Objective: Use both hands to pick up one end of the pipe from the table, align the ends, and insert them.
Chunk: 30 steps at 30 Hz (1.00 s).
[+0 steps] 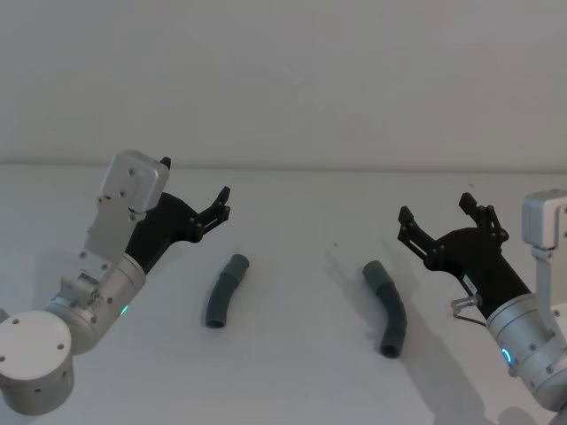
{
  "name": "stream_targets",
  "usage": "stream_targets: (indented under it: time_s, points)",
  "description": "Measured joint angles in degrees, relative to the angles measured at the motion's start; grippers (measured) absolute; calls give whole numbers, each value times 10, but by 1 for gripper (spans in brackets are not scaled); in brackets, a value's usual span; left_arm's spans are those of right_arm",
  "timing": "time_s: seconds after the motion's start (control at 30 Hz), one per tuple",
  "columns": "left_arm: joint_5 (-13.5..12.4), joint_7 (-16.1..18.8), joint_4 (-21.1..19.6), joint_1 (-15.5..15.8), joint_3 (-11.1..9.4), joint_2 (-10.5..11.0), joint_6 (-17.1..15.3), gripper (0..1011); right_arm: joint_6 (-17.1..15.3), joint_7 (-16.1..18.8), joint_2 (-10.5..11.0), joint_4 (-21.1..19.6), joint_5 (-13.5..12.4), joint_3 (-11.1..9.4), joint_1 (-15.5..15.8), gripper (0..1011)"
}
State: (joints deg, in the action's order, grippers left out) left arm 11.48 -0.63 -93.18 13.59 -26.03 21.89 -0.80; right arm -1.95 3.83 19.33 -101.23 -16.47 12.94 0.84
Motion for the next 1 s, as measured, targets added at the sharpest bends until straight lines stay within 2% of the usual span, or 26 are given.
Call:
stream_targets:
  time_s: [1.0]
  points:
    - [0, 0, 0, 0, 0, 0, 0, 1001, 0, 0, 0, 0, 0, 0, 0, 1000]
